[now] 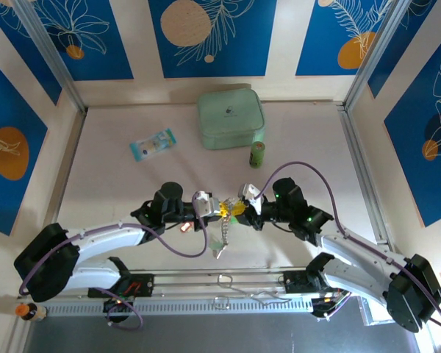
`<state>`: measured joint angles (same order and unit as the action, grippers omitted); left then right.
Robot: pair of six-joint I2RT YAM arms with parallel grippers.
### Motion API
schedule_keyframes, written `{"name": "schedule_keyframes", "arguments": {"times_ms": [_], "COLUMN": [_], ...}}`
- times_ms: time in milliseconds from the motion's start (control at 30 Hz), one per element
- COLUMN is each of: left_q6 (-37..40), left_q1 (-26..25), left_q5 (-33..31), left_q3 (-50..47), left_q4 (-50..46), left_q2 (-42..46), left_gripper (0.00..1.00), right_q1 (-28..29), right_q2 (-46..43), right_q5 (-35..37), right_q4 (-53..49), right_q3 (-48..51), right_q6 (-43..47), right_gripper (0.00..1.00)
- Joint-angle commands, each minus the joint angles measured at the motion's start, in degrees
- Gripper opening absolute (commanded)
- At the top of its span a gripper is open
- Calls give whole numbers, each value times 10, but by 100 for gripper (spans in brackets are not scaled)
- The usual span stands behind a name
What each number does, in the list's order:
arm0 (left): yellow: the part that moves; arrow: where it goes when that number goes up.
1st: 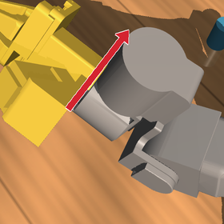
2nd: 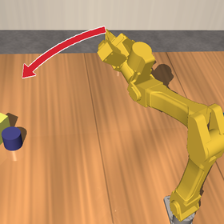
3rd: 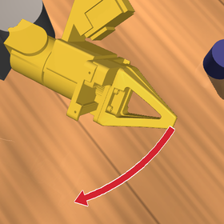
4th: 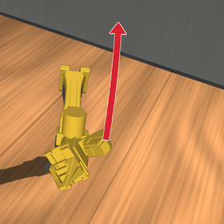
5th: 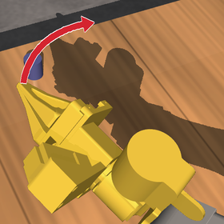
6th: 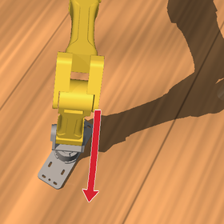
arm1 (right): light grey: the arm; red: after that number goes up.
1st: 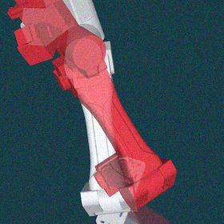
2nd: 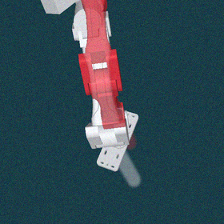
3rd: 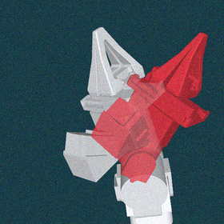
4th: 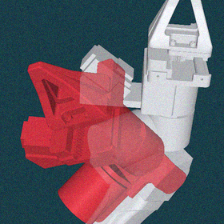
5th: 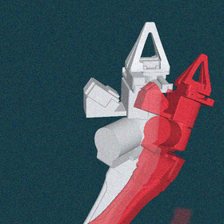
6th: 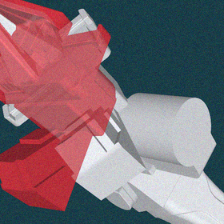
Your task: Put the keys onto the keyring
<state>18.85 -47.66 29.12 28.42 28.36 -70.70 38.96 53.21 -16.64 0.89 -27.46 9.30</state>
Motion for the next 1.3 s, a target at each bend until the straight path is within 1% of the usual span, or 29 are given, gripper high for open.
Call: {"name": "schedule_keyframes", "arguments": {"times_ms": [0, 267, 367, 633, 667, 700, 767, 800, 867, 933, 1133, 1200, 1267], "left_q6": [-6, -2, -1, 0, 0, 0, 1, 0, 0, -2, -9, -10, -11], "left_q1": [-3, -3, -3, -3, -2, -3, -3, -2, -3, -3, -3, -2, -3], "left_q5": [14, 12, 12, 21, 22, 22, 22, 23, 23, 24, 30, 31, 33], "left_q3": [-4, -5, -7, -12, -12, -11, -11, -11, -12, -13, -14, -15, -15], "left_q4": [37, 39, 42, 52, 51, 51, 52, 55, 57, 60, 70, 71, 74], "left_q2": [1, 3, 3, 5, 5, 5, 4, 4, 3, 3, -1, 0, -1], "left_gripper": [0, 0, 0, 0, 0, 0, 0, 0, 0, 0, 0, 0, 0], "right_q1": [-2, -1, 2, 17, 17, 17, 17, 17, 17, 17, 19, 19, 19], "right_q2": [6, 9, 19, 48, 41, 34, 16, 8, -6, -12, 2, 11, 19], "right_q5": [-19, -19, -8, 1, 1, 4, 13, 16, 19, 15, 14, 11, 7], "right_q4": [2, -8, -9, -5, -7, -7, -8, -7, -4, 1, 29, 33, 37], "right_q3": [-2, -4, -4, -11, -14, -15, -15, -13, -6, 1, 0, -4, -8], "right_q6": [-7, -5, -7, -10, -8, -6, 2, 7, 13, 14, 12, 15, 16], "right_gripper": [14, 2, 0, 0, 1, 5, 19, 23, 29, 33, 33, 32, 28]}}
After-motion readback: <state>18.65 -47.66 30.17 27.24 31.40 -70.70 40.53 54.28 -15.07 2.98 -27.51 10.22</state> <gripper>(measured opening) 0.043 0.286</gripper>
